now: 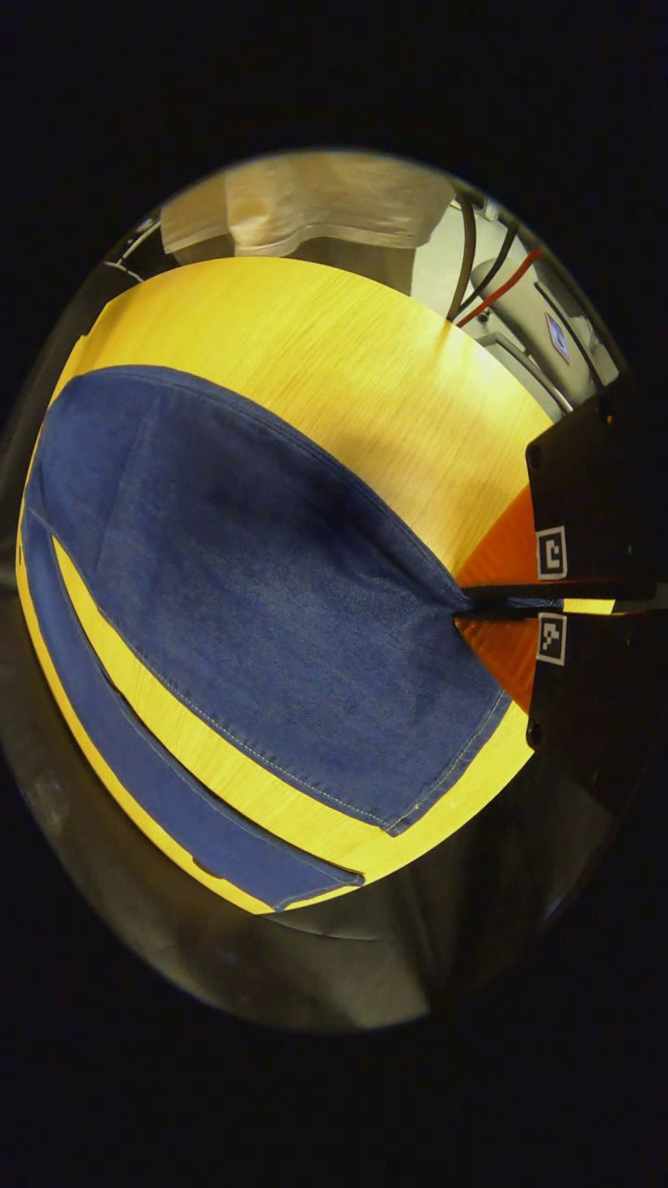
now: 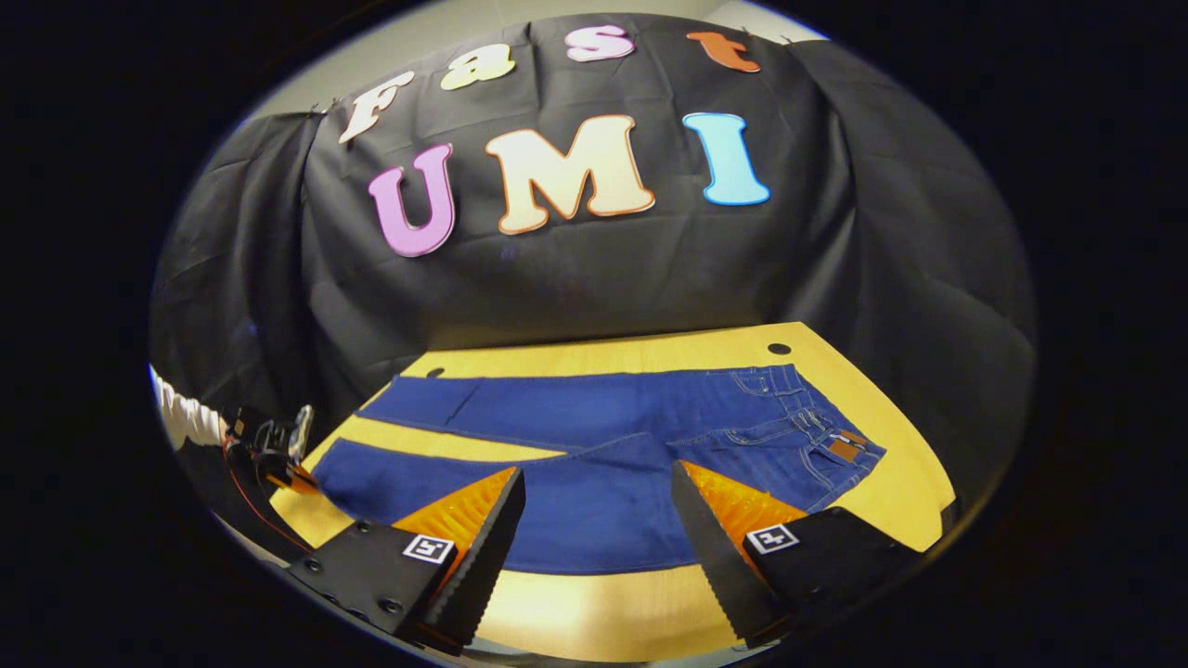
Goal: Grasp the waist and the cuffs of the jeans and fold them to make the two legs overlap; first hold the waist and fold one-third of the jeans toward the cuffs, then hold the cuffs and fold the remaining one-third in the same direction to finish folding.
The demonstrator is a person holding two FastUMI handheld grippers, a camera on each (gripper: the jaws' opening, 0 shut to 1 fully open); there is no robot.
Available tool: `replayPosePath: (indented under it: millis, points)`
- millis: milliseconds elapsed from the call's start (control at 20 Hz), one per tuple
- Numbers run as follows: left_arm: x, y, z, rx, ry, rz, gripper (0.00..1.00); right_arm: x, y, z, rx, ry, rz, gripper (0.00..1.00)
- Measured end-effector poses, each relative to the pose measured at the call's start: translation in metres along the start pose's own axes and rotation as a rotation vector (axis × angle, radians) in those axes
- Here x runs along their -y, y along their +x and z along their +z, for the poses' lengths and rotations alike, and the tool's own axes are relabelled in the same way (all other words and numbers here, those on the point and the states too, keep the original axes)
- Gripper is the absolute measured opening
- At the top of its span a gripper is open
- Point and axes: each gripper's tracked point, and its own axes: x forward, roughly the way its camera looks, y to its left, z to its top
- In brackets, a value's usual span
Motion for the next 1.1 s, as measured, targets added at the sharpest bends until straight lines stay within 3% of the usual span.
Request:
replayPosePath:
  millis: [200,250,300,550,800,1100]
  points:
    - [0.000,-0.001,0.002,-0.061,-0.004,-0.014,0.01,0.029,0.018,-0.016,-0.111,-0.185,0.062,0.98]
    - [0.001,0.000,0.003,-0.071,-0.009,-0.009,0.00,0.039,0.023,-0.021,-0.143,-0.223,0.075,0.94]
    - [0.001,-0.001,0.003,-0.086,-0.015,0.000,0.00,0.049,0.027,-0.025,-0.173,-0.254,0.081,0.99]
    - [-0.001,0.000,0.001,-0.129,-0.047,0.007,0.00,0.113,0.048,-0.043,-0.318,-0.425,0.091,0.99]
    - [-0.001,-0.001,0.002,-0.136,-0.051,-0.006,0.00,0.167,0.058,-0.089,-0.525,-0.653,0.127,0.99]
    - [-0.001,-0.001,0.003,-0.135,-0.085,-0.023,0.00,0.179,0.074,-0.129,-0.701,-0.803,0.205,0.99]
